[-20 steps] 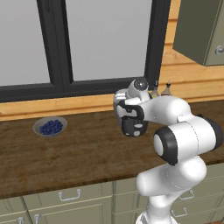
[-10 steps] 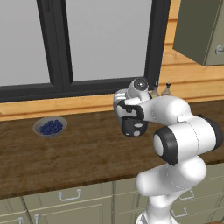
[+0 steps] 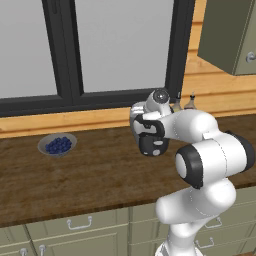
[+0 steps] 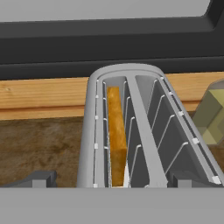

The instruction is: Start the toaster. Once the lever pops up, take the bread to the plate on the dining counter.

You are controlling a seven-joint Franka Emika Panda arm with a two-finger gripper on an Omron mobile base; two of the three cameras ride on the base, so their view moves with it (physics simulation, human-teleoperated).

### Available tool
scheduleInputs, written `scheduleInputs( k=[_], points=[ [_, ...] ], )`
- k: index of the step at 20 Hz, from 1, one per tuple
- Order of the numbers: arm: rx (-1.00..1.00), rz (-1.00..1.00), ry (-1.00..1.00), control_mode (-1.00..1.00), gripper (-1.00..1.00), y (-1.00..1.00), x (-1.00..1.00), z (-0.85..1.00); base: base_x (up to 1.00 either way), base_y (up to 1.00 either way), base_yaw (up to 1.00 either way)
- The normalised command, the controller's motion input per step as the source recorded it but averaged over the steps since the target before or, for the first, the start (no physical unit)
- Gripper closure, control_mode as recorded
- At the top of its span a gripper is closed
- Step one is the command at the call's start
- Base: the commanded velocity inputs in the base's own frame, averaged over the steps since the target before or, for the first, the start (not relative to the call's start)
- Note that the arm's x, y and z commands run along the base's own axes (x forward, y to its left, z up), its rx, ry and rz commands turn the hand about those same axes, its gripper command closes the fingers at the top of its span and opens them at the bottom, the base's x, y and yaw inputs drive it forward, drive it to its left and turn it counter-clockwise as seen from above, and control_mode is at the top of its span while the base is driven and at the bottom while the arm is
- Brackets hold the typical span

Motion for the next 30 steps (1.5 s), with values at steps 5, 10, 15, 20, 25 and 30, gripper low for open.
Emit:
scheduleInputs(
  k=[5,10,15,20,25,30],
  points=[
    [0.0,0.0,0.0,-1.0,-1.0,0.0,0.0,0.0,0.0,0.0,0.0],
    [0.0,0.0,0.0,-1.0,-1.0,0.0,0.0,0.0,0.0,0.0,0.0],
    [0.0,0.0,0.0,-1.0,-1.0,0.0,0.0,0.0,0.0,0.0,0.0],
    [0.0,0.0,0.0,-1.0,-1.0,0.0,0.0,0.0,0.0,0.0,0.0],
    [0.0,0.0,0.0,-1.0,-1.0,0.0,0.0,0.0,0.0,0.0,0.0],
    [0.0,0.0,0.0,-1.0,-1.0,0.0,0.0,0.0,0.0,0.0,0.0]
  ],
)
